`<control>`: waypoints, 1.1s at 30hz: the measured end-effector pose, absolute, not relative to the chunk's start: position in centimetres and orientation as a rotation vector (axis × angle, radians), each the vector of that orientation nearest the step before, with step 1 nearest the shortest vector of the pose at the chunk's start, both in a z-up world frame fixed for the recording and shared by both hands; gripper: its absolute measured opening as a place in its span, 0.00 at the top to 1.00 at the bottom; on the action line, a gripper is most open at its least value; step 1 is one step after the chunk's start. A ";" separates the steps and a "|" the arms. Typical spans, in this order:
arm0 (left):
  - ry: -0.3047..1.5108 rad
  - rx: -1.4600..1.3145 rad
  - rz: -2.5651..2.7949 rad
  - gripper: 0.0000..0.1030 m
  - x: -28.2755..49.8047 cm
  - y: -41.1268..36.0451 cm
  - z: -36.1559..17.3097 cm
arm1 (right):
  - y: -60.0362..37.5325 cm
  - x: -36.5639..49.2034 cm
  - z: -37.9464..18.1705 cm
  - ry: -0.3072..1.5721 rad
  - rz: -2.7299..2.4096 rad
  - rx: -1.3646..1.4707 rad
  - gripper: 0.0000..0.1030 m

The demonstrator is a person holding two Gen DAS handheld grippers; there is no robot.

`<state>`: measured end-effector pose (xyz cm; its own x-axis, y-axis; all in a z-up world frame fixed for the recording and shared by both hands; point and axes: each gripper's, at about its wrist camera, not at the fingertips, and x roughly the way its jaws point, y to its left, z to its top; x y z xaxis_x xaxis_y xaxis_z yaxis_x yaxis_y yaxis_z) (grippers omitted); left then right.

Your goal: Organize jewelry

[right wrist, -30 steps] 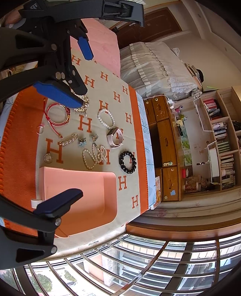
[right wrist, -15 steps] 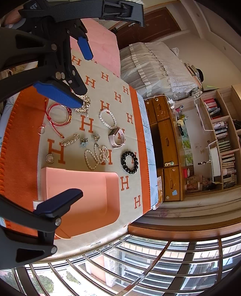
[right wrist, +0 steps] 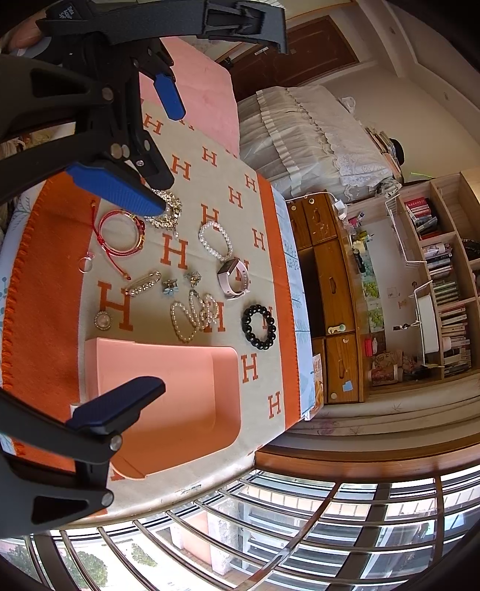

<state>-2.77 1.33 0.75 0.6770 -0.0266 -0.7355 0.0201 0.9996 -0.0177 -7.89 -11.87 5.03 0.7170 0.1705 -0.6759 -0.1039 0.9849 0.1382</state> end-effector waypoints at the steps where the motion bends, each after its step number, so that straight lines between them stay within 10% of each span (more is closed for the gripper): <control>1: 0.827 -0.008 -0.026 0.01 -2.7 1.2 0.8 | -11.9 -7.8 5.0 0.756 0.151 0.092 0.13; 33: 0.868 0.018 -0.033 0.01 -2.1 3.0 2.8 | -9.7 -7.7 5.6 0.811 0.232 0.075 0.14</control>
